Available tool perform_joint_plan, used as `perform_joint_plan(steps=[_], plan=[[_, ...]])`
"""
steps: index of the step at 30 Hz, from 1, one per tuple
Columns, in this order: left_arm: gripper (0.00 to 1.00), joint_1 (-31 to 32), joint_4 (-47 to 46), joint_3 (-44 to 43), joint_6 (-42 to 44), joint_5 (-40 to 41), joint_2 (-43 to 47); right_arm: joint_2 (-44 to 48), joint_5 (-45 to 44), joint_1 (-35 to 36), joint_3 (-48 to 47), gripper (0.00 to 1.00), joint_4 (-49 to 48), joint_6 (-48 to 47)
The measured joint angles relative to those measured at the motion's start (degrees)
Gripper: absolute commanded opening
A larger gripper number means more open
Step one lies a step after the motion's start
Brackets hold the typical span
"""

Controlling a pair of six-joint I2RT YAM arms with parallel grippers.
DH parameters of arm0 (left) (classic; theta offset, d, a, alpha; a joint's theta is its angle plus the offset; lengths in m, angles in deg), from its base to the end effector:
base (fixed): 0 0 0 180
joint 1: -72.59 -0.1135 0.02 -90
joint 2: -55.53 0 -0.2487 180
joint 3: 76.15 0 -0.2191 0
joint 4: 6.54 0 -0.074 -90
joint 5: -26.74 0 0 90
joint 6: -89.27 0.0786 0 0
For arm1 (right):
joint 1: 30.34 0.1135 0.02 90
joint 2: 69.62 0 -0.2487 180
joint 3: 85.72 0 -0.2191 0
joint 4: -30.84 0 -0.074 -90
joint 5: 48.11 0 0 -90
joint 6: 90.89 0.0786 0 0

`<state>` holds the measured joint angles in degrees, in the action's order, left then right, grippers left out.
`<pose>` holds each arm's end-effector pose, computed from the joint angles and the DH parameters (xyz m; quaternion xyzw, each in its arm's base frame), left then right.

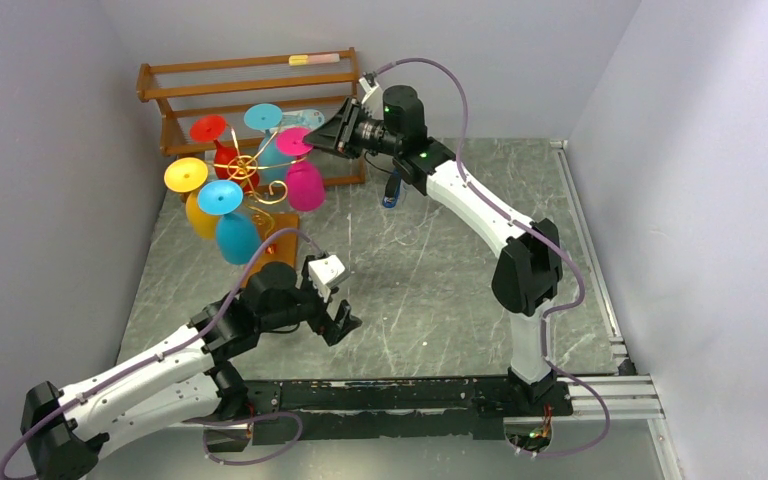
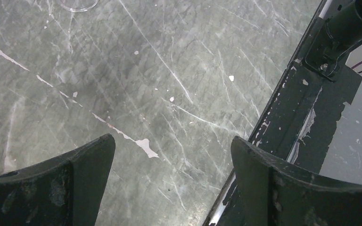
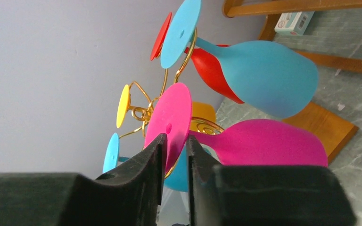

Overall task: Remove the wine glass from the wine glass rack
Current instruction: Pick up the wine glass from the wine rack.

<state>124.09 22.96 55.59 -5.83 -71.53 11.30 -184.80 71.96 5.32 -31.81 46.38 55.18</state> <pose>0.1140 -0.1615 0.2371 0.3676 0.7600 -0.3061 0.4399 0.3691 0.3133 0.3686 -0.0473 0.7299 0.6027 0.3191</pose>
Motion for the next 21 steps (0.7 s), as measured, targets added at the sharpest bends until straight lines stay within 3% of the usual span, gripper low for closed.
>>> perform_joint_plan(steps=[6,12,21], plan=[[0.97,0.0,0.0,0.0,0.2,0.0,0.4,-0.4,0.0,-0.2,-2.0,0.13,1.6,0.1],[0.97,0.0,0.0,0.0,0.2,0.2,1.5,-0.3,0.5,-0.3,-1.6,0.0,0.1,1.6],[0.97,0.0,0.9,-0.7,0.2,2.6,3.3,-0.2,2.1,-0.7,2.3,0.0,-5.9,7.4]])
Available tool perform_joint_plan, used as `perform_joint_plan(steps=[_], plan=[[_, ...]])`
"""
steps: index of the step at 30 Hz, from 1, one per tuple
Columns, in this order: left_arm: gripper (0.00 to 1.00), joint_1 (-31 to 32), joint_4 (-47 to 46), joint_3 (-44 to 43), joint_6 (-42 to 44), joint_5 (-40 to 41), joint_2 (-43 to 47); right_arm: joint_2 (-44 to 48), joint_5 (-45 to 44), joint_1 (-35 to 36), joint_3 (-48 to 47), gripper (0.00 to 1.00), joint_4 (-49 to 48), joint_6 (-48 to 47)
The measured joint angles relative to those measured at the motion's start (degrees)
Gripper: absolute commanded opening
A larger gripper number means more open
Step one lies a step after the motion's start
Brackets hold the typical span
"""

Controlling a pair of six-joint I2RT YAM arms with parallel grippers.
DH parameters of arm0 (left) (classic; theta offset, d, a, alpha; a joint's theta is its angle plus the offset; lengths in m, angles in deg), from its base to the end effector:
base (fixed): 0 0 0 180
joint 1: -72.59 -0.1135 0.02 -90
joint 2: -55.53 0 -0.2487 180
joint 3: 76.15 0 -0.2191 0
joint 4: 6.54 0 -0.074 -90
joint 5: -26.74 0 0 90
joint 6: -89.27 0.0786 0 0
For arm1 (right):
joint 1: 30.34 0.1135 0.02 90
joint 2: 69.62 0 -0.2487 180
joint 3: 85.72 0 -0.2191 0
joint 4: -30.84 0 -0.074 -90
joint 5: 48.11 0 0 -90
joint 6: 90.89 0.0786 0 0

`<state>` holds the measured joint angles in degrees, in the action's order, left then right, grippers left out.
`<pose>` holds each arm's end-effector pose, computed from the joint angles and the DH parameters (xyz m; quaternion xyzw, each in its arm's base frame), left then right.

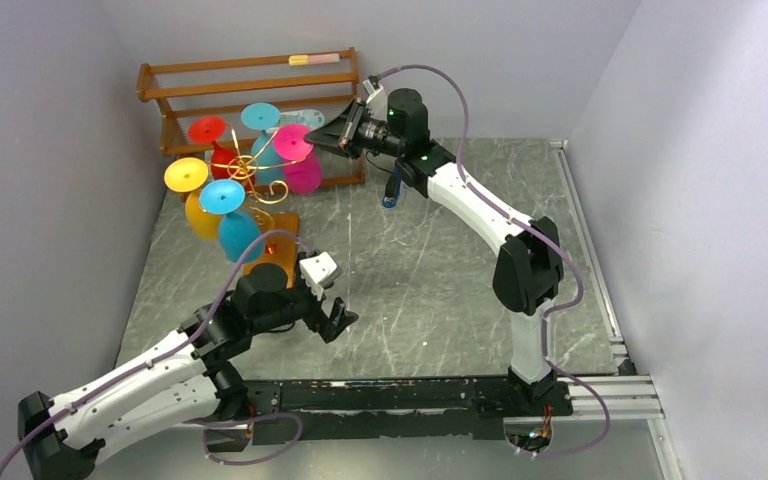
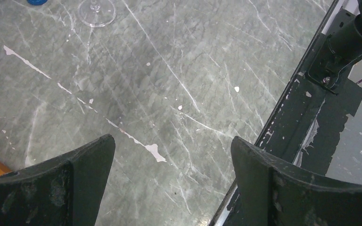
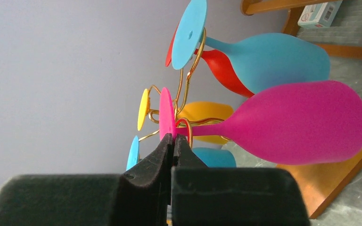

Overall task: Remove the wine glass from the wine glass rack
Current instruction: Pick up the wine glass from the wine rack.

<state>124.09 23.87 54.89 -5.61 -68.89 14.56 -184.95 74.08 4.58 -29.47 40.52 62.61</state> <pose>0.1122 -0.1534 0.2490 0.3536 0.7515 -0.2984 0.4703 0.3726 0.3112 0.3673 -0.0183 0.7134 0.6382 0.2889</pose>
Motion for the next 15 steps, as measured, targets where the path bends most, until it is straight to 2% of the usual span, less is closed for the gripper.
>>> perform_joint_plan(steps=[15], plan=[[0.97,0.0,0.0,0.0,0.0,-0.7,-1.8,1.9,0.4,-1.4,3.4,0.0,-2.6,6.0]])
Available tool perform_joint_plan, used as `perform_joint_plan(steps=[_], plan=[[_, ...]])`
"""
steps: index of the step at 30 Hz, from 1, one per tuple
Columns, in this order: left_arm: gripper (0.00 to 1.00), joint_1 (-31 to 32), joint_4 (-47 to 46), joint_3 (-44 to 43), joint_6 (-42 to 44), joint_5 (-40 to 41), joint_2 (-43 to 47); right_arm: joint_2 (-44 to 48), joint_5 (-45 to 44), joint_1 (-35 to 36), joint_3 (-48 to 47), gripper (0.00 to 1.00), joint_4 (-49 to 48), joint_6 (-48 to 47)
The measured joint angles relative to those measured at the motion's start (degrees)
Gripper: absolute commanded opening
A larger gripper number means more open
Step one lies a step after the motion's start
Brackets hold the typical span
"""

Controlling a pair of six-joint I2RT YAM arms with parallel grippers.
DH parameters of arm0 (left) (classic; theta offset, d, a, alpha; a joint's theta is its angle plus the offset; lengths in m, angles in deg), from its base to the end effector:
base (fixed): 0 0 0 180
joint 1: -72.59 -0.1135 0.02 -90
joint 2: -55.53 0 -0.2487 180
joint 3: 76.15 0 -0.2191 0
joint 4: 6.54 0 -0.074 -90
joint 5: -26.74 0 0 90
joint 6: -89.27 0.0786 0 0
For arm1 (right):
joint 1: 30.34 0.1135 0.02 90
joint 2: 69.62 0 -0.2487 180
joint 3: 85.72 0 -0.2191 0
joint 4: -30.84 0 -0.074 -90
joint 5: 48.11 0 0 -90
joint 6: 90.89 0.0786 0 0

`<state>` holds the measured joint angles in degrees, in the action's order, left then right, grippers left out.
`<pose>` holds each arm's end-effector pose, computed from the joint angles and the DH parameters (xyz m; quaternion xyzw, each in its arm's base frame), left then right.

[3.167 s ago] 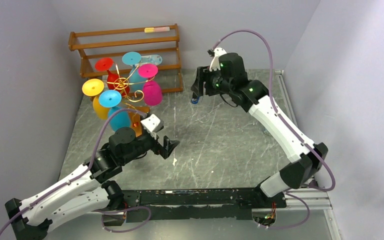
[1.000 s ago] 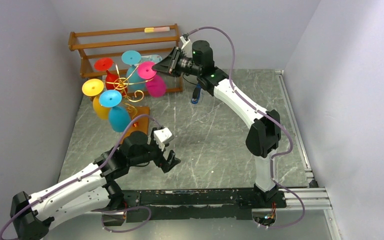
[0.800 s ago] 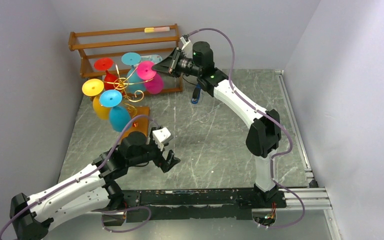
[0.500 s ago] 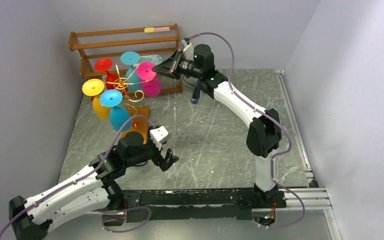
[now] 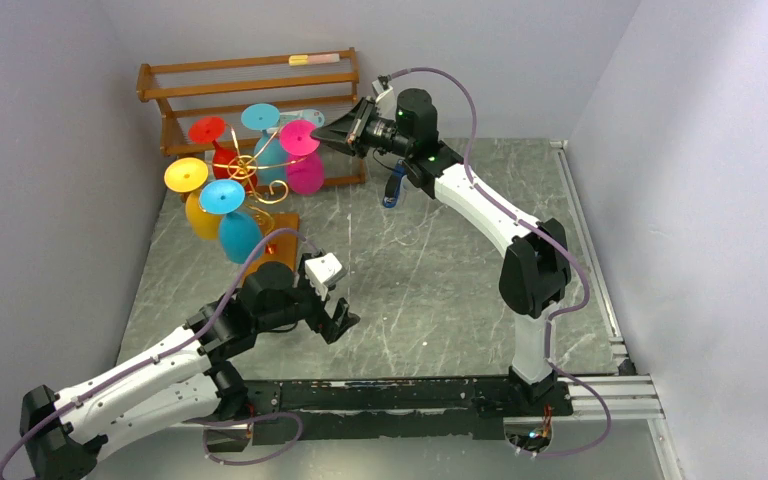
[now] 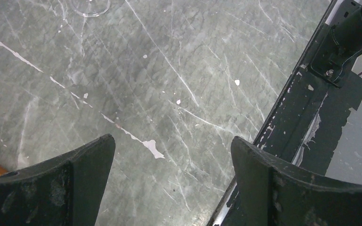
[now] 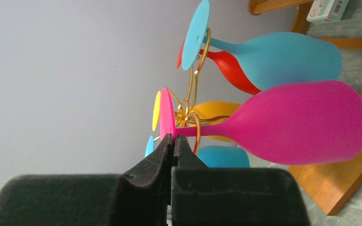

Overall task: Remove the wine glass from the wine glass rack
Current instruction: Pick up the wine glass from the wine rack.

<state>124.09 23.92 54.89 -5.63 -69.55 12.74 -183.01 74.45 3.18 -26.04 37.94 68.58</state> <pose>0.1140 -0.1572 0.2434 0.3591 0.7586 -0.2966 0.4556 0.3739 0.2984 0.3678 0.0215 0.7077 0.6540 0.2666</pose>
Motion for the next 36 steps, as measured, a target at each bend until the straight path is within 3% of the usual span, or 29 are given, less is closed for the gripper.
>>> perform_joint_plan(steps=[10,36], plan=[[0.97,0.0,-0.1,0.0,0.0,-1.0,-1.5,1.3,1.0,-0.2,0.6,0.0,-2.0,0.9],[0.97,0.0,-0.1,-0.1,0.1,-1.6,0.1,0.3,1.9,1.2,-9.6,0.0,14.5,-9.8]])
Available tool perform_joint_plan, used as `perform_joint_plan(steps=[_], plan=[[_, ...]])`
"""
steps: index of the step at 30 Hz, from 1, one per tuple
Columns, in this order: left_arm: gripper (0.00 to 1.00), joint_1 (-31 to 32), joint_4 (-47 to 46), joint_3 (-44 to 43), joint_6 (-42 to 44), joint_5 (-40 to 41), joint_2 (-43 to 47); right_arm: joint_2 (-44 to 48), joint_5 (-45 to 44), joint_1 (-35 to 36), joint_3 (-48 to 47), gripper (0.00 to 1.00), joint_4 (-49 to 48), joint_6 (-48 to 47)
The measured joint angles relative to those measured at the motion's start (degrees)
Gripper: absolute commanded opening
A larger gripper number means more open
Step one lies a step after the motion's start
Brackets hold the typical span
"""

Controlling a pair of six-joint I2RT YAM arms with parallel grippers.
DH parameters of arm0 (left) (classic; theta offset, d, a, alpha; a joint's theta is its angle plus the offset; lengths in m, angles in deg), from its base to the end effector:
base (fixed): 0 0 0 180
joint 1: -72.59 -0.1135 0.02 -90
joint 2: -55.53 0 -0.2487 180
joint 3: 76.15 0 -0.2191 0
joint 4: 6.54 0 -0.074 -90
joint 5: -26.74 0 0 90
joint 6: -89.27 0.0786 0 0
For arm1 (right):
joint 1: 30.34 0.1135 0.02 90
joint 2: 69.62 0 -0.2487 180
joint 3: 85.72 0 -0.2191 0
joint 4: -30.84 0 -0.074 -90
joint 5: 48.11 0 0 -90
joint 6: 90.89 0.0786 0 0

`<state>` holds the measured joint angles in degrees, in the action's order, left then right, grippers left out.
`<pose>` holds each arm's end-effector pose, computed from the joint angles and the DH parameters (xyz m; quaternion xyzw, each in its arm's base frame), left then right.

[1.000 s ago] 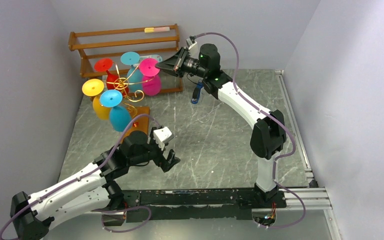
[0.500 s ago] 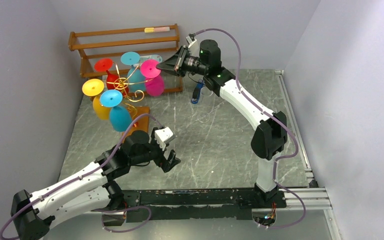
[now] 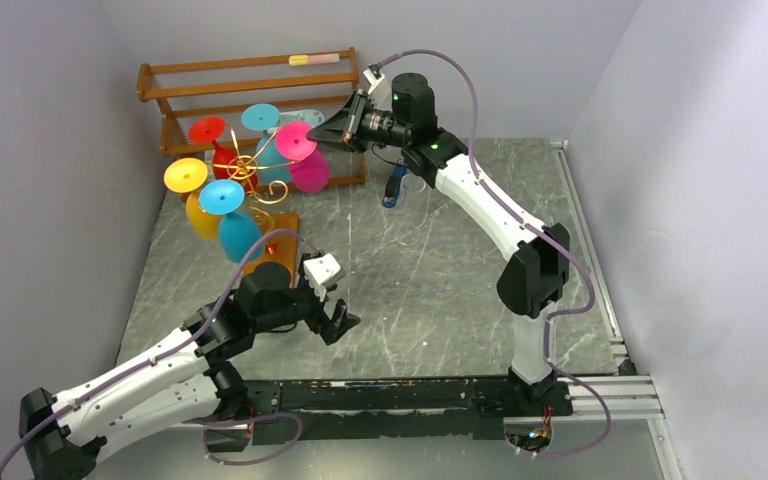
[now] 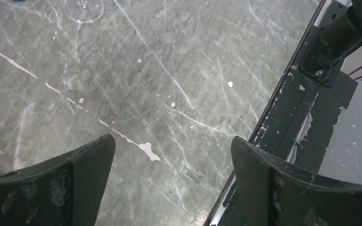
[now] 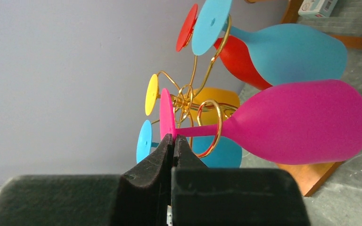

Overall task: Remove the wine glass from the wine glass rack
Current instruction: Pick up the wine glass from the wine rack.

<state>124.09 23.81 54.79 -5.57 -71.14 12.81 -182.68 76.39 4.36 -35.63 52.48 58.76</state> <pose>0.1122 -0.1583 0.2446 0.3657 0.7535 -0.3073 0.4517 0.3573 0.3015 0.3942 -0.0442 0.7297 0.6225 0.2794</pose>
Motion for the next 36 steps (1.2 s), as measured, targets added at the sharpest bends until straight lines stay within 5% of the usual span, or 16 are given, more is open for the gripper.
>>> perform_joint_plan(steps=[14,36], plan=[[0.97,0.0,0.0,0.0,0.2,0.0,0.0,-4.2,-0.5,1.5,-8.5,0.0,5.6,-2.7],[0.97,0.0,0.5,-0.2,0.1,0.0,-0.9,-3.3,-5.8,-0.1,-5.1,0.0,7.0,-3.4]])
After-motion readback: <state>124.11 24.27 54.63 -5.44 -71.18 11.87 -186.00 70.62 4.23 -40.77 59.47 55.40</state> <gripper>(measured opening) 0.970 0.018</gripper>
